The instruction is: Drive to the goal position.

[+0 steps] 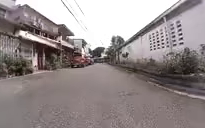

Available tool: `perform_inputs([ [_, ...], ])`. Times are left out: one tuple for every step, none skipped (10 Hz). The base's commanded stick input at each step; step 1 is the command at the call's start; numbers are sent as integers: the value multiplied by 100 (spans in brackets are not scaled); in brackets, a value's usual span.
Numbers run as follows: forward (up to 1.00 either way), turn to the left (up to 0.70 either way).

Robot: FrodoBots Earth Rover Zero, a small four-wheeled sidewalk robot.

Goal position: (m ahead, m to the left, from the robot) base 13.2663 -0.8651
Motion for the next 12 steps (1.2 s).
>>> perform_inputs([
  [70,0],
  [70,0],
  [70,0],
  [70,0],
  [70,0],
  [70,0],
  [70,0],
  [70,0],
  [70,0],
  [70,0],
  [70,0],
  [70,0],
])
